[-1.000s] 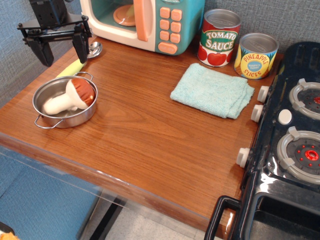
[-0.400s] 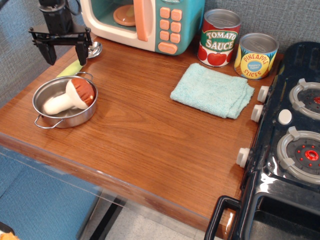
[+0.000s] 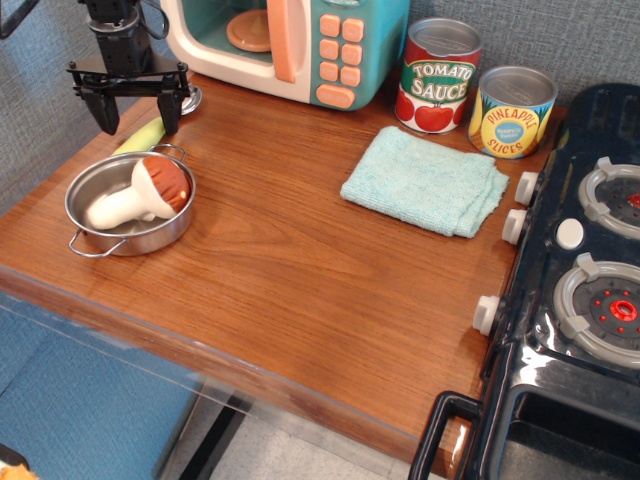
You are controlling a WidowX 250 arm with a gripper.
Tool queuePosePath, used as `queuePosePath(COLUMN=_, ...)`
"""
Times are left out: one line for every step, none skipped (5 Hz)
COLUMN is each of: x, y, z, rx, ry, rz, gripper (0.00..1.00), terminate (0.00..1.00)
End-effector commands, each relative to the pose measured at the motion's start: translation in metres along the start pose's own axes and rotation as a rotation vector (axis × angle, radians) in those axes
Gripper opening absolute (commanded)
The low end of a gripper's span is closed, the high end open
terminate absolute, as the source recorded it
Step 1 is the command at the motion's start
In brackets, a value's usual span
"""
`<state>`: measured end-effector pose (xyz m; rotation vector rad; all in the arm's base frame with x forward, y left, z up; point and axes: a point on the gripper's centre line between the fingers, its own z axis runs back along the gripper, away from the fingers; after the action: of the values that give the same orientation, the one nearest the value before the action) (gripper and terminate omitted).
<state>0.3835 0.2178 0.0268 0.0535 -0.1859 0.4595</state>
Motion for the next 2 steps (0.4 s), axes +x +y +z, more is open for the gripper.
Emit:
queuePosePath(x=0.0073, y=0.0008, z=0.0056, rx=-0.008, ry=-0.004, rz=0.035, gripper=0.0, terminate=0.0)
queuePosePath(x=0.0048, y=0.0003, z=0.0028, rx=-0.015, ry=0.015, rz=0.038, gripper=0.0, terminate=0.0)
